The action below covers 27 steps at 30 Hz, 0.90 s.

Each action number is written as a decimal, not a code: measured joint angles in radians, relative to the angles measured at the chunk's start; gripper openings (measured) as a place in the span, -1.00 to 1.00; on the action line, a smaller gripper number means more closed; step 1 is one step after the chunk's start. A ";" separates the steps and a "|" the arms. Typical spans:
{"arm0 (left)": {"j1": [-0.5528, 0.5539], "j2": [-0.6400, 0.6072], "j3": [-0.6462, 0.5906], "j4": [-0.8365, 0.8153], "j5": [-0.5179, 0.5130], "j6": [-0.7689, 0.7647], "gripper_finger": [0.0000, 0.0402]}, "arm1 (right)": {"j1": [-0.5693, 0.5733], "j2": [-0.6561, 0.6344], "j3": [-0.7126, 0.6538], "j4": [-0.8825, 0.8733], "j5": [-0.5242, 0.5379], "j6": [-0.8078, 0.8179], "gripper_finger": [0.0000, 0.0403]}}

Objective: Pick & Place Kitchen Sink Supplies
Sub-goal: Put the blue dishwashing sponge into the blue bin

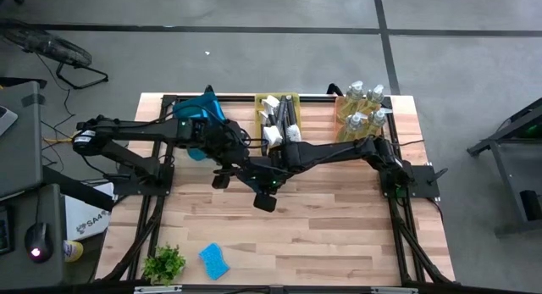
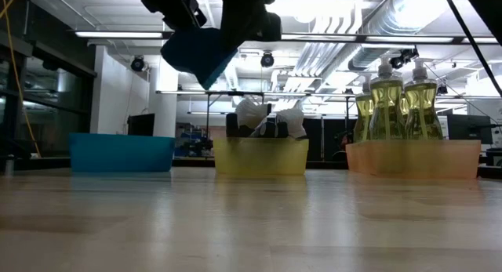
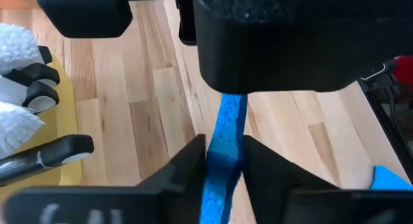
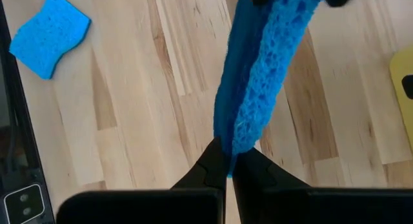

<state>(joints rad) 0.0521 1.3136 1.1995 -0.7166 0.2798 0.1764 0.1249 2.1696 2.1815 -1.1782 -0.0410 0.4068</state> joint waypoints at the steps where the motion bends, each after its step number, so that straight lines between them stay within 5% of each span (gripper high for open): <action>1: 0.000 0.000 0.000 -0.003 0.000 0.000 -0.60 | 0.000 0.000 0.000 0.000 0.000 0.000 -1.00; 5: 0.000 0.000 0.000 -0.015 0.002 -0.002 -0.91 | 0.000 0.000 0.000 0.001 0.001 0.002 -1.00; 12: 0.000 -0.001 0.000 -0.019 -0.004 -0.034 -0.96 | 0.000 0.000 0.000 -0.002 0.034 0.006 -0.92; 27: 0.000 -0.002 0.000 -0.120 -0.177 -0.176 -0.99 | 0.000 -0.086 0.000 -0.127 0.178 0.070 -0.07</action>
<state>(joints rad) 0.0517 1.3115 1.1995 -0.8365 0.1031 0.0004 0.1249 2.0835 2.1815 -1.3049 0.1369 0.4764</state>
